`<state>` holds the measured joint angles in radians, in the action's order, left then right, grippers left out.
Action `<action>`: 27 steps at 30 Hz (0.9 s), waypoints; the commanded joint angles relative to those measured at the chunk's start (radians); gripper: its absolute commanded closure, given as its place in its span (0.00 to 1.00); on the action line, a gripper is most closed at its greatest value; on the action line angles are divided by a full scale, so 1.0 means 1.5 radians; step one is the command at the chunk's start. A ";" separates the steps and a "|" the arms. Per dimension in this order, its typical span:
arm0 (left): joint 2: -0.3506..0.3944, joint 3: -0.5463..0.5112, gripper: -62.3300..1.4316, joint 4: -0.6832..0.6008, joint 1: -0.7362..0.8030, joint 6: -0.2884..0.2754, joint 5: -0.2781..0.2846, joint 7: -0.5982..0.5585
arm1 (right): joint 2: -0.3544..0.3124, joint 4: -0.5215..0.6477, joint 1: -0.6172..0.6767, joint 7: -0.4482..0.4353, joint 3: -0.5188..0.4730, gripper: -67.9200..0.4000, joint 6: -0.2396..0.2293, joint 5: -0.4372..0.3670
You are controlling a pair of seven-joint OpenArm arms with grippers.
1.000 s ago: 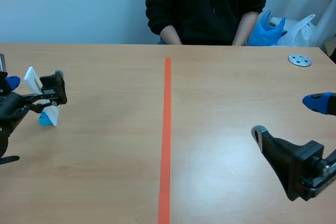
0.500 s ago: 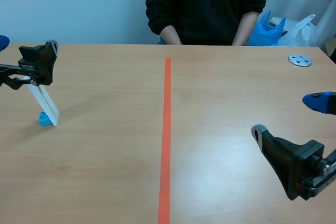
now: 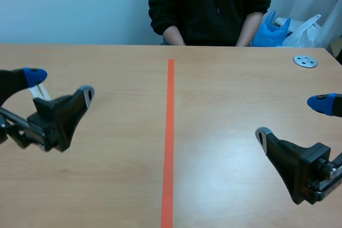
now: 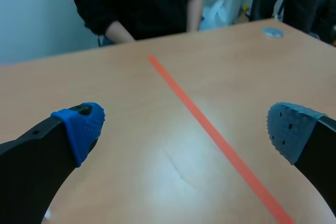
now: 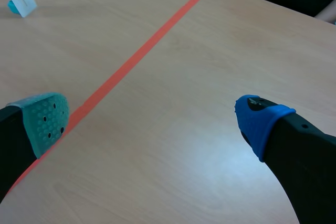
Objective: Sort the leaf by its shape. The table is split by an orange tape line. A compound leaf with several leaflets goes to the left side, a simple leaf with one blade goes to the right side. Return to the home posture when a red brick is placed on the table.
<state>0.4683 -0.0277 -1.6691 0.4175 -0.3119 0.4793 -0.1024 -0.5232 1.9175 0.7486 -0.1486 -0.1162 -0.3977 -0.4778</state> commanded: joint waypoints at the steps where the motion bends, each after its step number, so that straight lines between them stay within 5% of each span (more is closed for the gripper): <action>1: 0.000 -0.006 0.00 -0.019 0.022 0.001 0.004 -0.004 | 0.000 0.018 0.000 -0.009 -0.020 0.00 0.003 -0.009; 12: -0.020 -0.004 0.00 -0.155 0.181 0.001 -0.004 0.032 | 0.000 0.023 0.002 -0.008 -0.031 0.00 -0.027 -0.021; 27: -0.027 -0.004 0.00 -0.160 0.186 0.001 -0.007 0.009 | 0.000 0.023 0.002 -0.007 -0.031 0.00 -0.027 -0.021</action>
<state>0.4297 -0.0280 -1.9034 0.7010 -0.3088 0.4644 -0.0788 -0.5232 1.9289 0.7486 -0.1482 -0.1551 -0.4347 -0.4984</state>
